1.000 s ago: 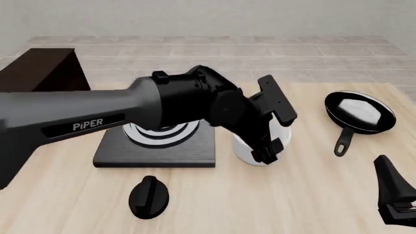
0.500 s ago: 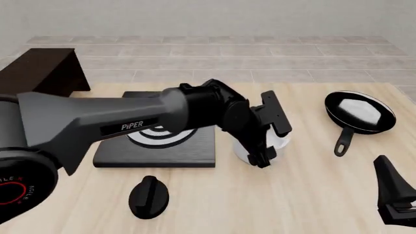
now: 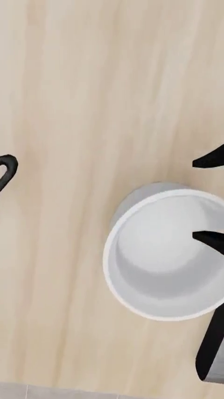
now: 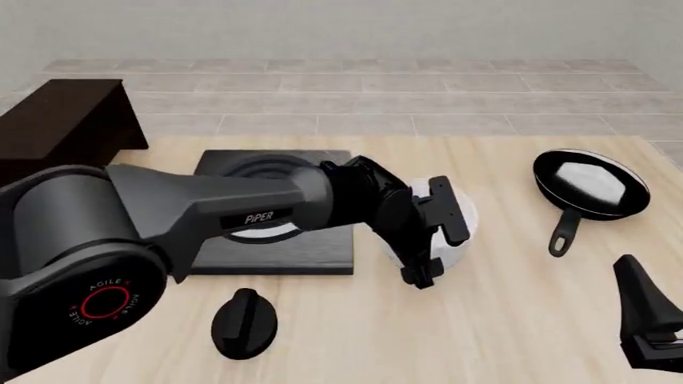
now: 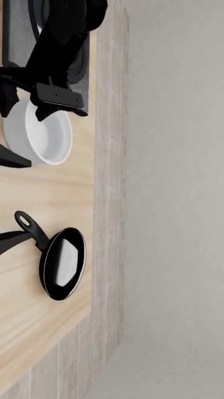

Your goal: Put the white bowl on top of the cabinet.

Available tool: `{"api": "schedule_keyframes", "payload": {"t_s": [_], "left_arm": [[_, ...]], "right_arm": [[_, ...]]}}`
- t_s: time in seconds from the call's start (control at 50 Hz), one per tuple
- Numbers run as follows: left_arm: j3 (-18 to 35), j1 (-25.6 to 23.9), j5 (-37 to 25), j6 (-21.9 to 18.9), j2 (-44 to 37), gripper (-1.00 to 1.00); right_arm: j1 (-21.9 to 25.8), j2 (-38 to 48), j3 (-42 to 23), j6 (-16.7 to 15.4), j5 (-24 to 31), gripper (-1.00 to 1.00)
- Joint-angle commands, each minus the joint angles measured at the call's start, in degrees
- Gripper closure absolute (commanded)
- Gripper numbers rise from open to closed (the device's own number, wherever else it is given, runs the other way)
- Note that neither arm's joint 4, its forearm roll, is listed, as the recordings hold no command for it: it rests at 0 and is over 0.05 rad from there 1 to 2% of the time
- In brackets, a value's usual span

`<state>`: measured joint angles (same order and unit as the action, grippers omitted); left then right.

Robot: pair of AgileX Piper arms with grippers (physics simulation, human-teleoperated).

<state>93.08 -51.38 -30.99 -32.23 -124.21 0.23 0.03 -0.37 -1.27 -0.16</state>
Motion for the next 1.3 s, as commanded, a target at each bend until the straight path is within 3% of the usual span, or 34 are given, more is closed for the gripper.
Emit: {"api": "schedule_keyframes", "payload": {"t_s": [0.02,0.18,0.46,0.48,1.02,1.3], "left_arm": [[0.2,0.5,0.6,-2.8,-3.8,-1.00],[2.3,0.4,-1.9,-1.5,-6.4,-1.00],[3.8,3.0,-4.8,-3.6,-5.6,-1.00],[4.1,3.0,-4.9,-3.5,-5.2,1.00],[10.4,6.6,-12.1,-8.8,2.0,1.00],[11.8,10.7,-14.6,-7.2,7.1,1.00]], "right_arm": [[0.0,0.0,-0.2,0.0,0.2,-1.00],[0.0,0.0,-0.3,0.0,0.3,-1.00],[0.0,0.0,-0.2,0.0,0.2,-1.00],[0.0,0.0,-0.2,0.0,0.2,-1.00],[0.0,0.1,0.3,0.0,-0.3,-1.00],[0.0,0.1,0.3,0.0,-0.3,-1.00]]}}
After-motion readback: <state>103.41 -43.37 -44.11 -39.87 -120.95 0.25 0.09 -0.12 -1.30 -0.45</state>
